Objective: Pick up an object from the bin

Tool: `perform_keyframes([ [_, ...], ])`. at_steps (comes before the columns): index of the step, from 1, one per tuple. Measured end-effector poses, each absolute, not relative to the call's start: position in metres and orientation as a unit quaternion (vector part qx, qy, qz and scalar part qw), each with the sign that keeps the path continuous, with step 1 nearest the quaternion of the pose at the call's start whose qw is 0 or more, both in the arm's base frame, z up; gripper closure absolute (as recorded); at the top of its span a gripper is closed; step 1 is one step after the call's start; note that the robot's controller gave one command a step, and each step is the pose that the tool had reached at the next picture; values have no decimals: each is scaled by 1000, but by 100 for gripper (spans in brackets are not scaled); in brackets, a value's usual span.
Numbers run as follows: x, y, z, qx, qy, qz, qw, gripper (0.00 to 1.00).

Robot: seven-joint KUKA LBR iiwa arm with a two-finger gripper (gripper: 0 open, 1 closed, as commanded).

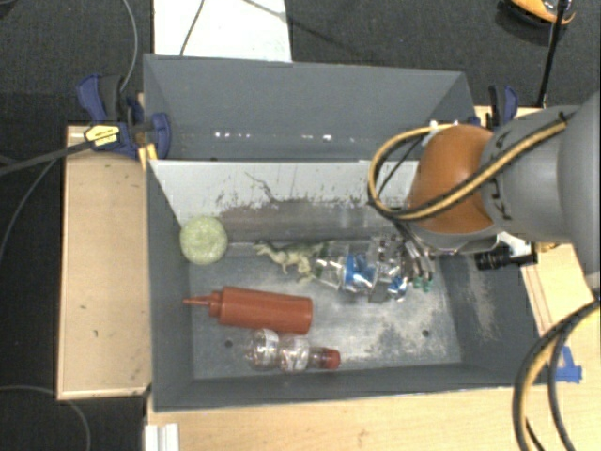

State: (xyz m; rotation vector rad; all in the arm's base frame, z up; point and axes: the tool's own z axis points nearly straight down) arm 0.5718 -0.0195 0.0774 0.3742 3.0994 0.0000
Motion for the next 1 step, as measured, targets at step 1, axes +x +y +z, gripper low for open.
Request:
perform_keyframes([
  [1,565,-4,250,129,992,1,16,100],
])
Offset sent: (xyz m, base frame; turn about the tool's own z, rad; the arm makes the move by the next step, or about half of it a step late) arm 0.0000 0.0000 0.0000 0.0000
